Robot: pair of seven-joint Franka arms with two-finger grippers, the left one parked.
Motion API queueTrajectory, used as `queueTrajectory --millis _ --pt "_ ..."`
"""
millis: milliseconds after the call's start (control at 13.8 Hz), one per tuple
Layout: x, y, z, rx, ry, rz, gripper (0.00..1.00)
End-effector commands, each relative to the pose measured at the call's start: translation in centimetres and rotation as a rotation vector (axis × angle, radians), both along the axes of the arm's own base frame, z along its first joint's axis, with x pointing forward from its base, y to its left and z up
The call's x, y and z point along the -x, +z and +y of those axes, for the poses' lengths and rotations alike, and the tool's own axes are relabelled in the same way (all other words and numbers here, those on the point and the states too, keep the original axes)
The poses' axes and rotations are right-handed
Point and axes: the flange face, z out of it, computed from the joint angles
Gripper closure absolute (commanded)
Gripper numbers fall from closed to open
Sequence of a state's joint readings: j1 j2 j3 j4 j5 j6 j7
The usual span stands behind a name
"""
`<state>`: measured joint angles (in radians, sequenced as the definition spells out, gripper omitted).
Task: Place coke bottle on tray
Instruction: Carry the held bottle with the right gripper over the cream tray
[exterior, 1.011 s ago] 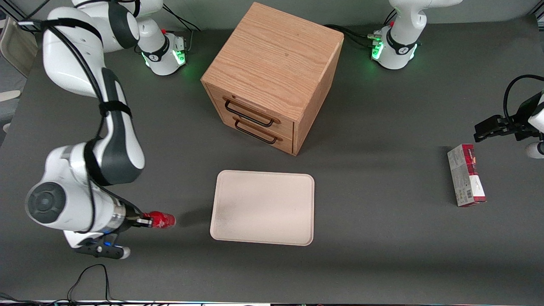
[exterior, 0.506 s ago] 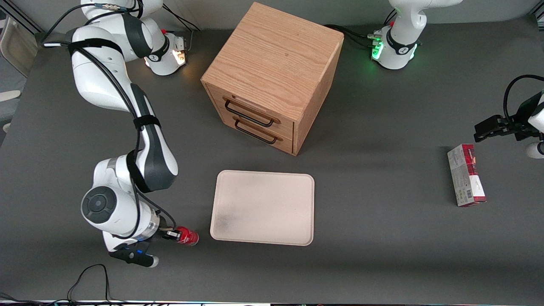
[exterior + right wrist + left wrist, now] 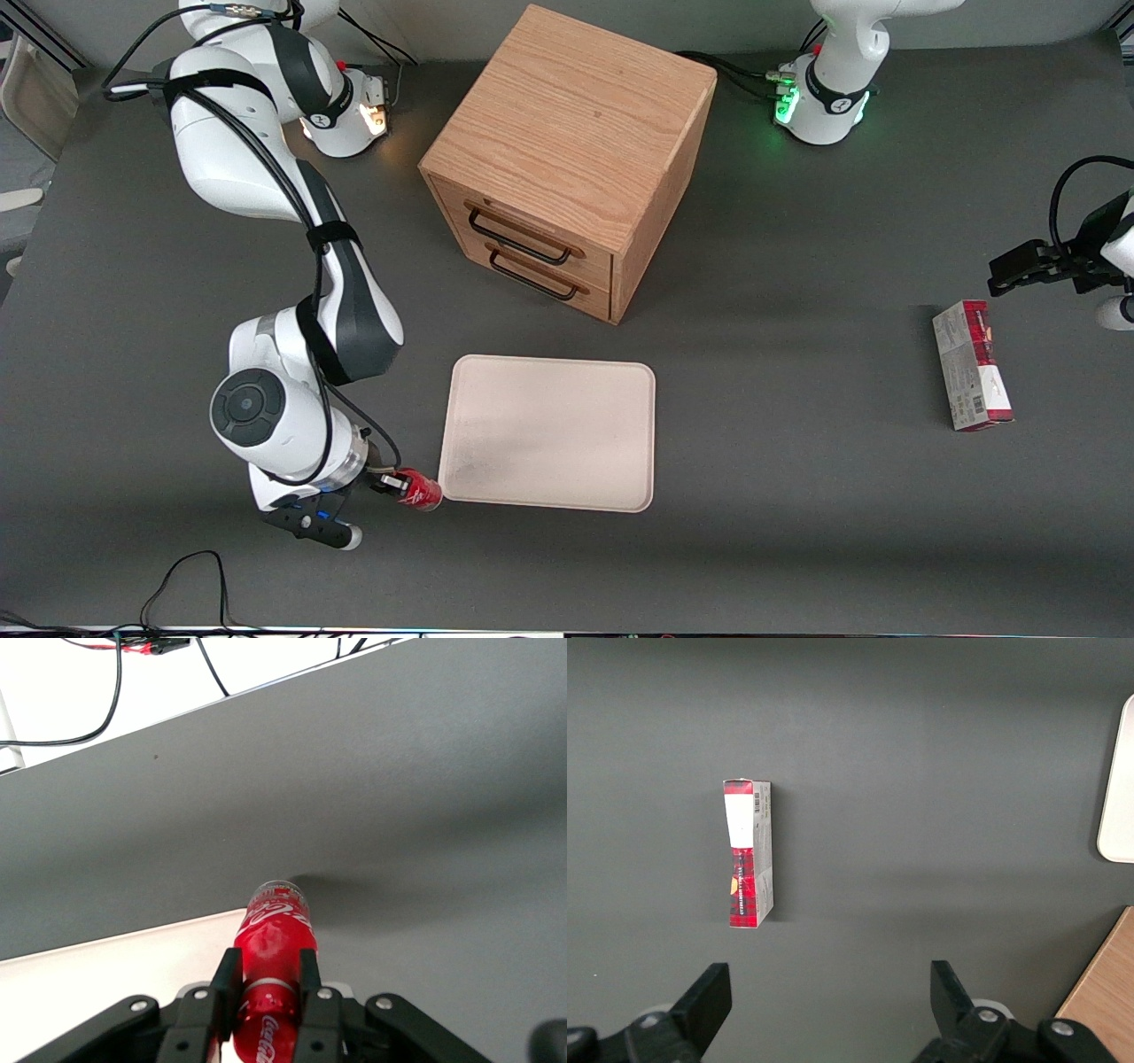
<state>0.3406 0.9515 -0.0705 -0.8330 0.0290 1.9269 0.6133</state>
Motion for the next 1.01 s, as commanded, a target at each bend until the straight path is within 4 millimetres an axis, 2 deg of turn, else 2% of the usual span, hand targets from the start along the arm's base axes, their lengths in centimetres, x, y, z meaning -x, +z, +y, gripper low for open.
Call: queueTrajectory --millis 0,289,433,794,867,939 --pt "0.4 1.3 2.3 -0.017 -0.020 -0.017 1.00" --pt "0.9 0.8 3.9 -0.023 -0.029 -0.019 1.00" --pt "1.2 0.0 5.3 -0.032 -0.050 -0.022 1.00" --pt "1.2 -1.2 5.7 -0.034 -0.062 -0.015 1.00" --pt "1.2 -1.0 5.9 -0.041 -0.077 -0.029 0.03" --pt "1.4 -1.0 6.6 -0.039 -0.074 -0.036 0.01"
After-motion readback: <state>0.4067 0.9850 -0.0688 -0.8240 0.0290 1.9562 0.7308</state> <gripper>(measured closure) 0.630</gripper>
